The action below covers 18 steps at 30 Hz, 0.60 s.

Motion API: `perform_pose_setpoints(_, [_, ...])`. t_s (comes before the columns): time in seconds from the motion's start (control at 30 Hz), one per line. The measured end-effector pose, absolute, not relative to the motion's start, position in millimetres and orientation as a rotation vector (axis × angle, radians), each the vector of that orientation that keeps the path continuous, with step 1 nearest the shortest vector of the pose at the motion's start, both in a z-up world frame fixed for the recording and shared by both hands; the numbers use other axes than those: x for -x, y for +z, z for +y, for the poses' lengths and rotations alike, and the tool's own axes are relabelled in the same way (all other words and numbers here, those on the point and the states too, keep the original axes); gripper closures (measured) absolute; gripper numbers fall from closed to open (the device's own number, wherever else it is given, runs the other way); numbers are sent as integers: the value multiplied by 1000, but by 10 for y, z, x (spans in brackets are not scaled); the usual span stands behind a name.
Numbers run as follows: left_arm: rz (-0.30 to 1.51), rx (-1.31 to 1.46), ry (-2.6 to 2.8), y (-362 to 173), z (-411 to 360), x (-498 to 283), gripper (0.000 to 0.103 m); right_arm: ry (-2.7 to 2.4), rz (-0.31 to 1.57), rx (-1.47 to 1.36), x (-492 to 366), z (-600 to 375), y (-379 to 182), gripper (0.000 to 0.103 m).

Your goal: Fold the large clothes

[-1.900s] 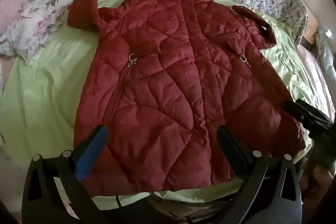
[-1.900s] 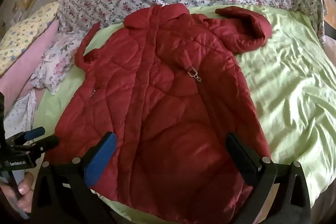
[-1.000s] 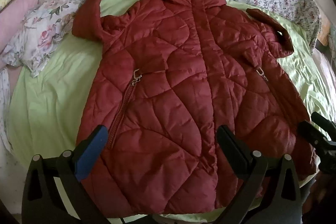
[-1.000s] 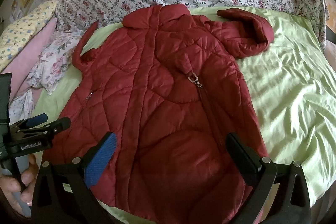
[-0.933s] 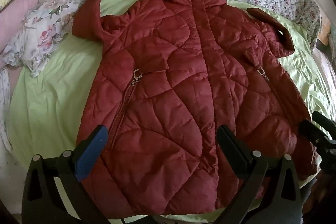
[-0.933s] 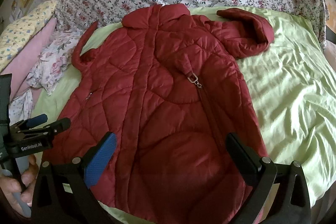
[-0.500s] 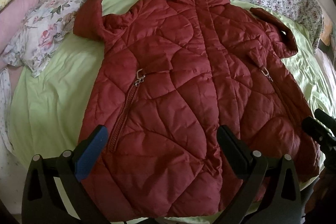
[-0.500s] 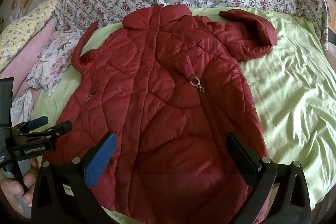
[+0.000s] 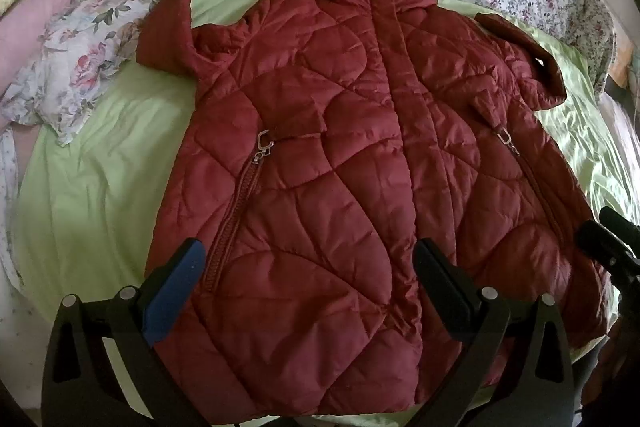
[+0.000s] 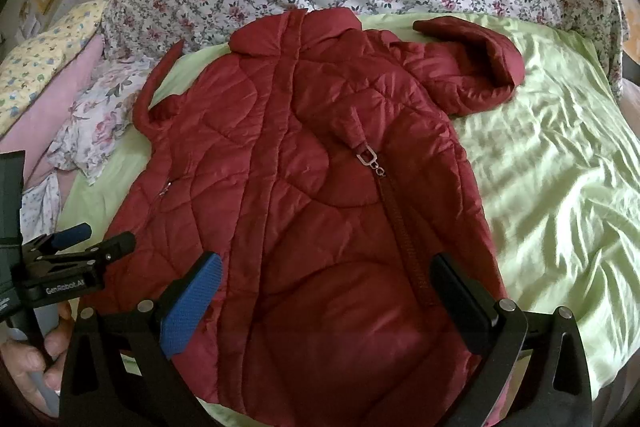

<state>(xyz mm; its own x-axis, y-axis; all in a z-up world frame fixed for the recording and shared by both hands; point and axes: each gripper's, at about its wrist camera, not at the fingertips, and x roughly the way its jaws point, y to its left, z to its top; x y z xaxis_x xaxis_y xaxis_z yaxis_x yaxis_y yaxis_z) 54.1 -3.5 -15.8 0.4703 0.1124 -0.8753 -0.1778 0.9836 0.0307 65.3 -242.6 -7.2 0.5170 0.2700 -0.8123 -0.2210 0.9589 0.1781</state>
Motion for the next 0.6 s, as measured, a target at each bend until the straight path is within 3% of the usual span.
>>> perform_pose_setpoints(0.6, [1080,51,171,-190,-73,-583,0,293,989,-66,-682,-2453,-77,0])
